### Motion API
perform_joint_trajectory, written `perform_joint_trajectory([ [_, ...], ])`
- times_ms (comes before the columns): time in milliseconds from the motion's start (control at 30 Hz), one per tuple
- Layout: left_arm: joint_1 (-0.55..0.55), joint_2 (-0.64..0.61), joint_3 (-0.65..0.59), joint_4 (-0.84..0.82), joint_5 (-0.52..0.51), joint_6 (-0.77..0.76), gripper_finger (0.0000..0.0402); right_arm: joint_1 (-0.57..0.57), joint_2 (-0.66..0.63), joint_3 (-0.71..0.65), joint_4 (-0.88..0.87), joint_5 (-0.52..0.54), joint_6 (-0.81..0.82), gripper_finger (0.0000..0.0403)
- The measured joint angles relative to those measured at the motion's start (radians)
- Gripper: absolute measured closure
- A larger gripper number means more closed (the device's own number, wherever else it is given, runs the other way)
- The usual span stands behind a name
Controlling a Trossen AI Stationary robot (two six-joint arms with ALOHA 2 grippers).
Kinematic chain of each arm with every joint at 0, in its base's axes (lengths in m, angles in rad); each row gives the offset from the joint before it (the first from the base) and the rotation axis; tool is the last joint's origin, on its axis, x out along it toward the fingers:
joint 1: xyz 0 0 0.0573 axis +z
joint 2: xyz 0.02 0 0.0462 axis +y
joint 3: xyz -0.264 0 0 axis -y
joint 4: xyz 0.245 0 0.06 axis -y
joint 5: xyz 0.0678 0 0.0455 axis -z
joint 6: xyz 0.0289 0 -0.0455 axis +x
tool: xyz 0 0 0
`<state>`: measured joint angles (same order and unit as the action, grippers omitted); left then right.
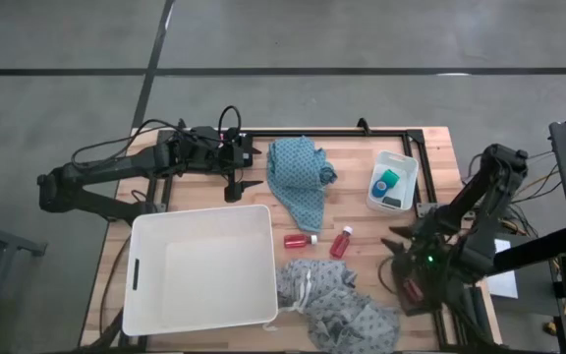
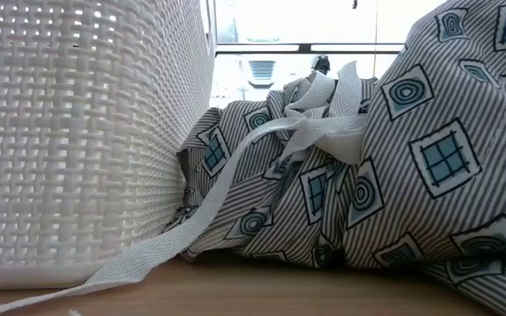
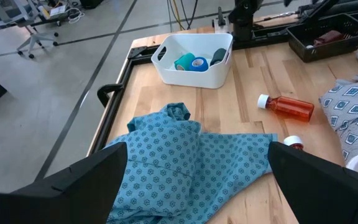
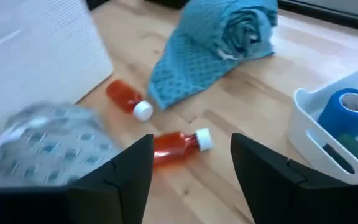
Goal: Pick & Place Medicine items
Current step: Put the right red medicine bottle into the black bin
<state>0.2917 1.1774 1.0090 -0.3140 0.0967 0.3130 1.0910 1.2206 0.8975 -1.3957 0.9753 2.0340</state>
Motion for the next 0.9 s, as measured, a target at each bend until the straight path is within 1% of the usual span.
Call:
perform_joint_trajectory([
  [133,0.000,0.000,0.000,0.000,0.000,-0.002,0.0009,-0.122,-0.072,-0.051,0.085,-0.029,-0.060,0.0215],
  [200,0.000,0.000,0.000,0.000,0.000,-0.002,0.0009,-0.183,-0.112,-0.079,0.165,-0.051,-0.128,0.0224],
  [333,0.000,0.000,0.000,0.000,0.000,-0.002,0.0009,-0.300,-0.170,-0.134,0.342,-0.131,-0.285,0.0238],
  [433,0.000,0.000,0.000,-0.001,0.000,-0.002,0.0009,-0.362,-0.183,-0.169,0.440,-0.144,-0.326,0.0244],
  [500,0.000,0.000,0.000,-0.001,0.000,-0.001,0.0009,-0.395,-0.187,-0.192,0.480,-0.154,-0.300,0.0246],
  [600,0.000,0.000,0.000,-0.001,0.000,-0.001,0.0009,-0.451,-0.179,-0.223,0.512,-0.204,-0.234,0.0247],
  [733,0.000,0.000,0.000,-0.002,0.000,0.002,0.0009,-0.508,-0.165,-0.243,0.602,-0.263,-0.184,0.0247],
  [900,0.000,0.000,0.000,-0.002,0.000,0.002,0.0009,-0.571,-0.137,-0.245,0.691,-0.281,-0.091,0.0228],
])
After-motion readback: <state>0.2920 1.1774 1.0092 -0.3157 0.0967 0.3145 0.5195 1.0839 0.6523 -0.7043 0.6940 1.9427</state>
